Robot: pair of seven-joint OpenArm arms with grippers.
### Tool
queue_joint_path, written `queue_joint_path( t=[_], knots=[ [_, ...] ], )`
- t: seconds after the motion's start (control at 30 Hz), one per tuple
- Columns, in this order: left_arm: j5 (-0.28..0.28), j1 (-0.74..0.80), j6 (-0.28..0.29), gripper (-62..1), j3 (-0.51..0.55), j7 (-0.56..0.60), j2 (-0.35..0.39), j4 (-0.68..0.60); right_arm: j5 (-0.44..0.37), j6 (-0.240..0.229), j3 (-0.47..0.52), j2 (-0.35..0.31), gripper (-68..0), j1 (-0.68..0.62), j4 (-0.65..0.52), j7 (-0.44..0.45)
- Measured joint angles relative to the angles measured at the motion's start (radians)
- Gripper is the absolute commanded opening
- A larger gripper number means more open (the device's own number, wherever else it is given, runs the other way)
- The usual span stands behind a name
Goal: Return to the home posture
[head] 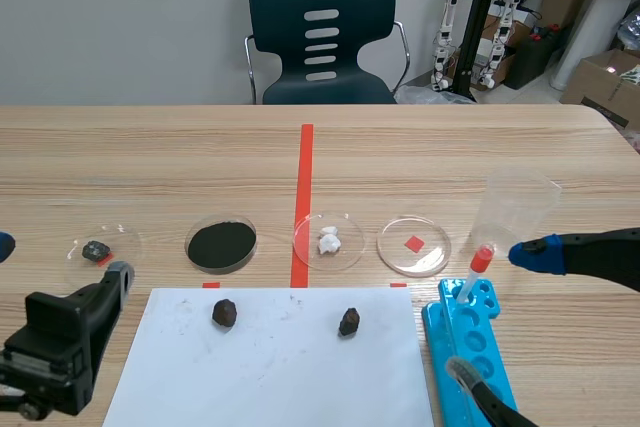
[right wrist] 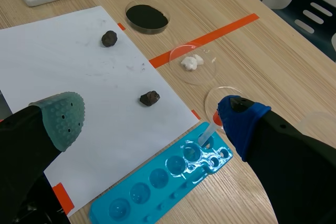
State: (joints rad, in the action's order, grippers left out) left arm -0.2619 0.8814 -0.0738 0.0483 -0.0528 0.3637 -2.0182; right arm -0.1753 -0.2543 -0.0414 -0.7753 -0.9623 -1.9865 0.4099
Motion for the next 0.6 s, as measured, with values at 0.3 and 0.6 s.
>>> queue_joint_path(
  t=[0.3,0.6],
  knots=[
    [0.179,0.13,0.065,-1.9,0.017,0.081,-0.153,-0.082,0.0,0.0,0.0,0.0,-14.6,0.0,0.0,0.0],
    [0.188,0.155,0.161,-1.9,0.016,0.095,-0.17,-0.087,0.0,0.0,0.0,0.0,-14.6,0.0,0.0,0.0]
  ],
)
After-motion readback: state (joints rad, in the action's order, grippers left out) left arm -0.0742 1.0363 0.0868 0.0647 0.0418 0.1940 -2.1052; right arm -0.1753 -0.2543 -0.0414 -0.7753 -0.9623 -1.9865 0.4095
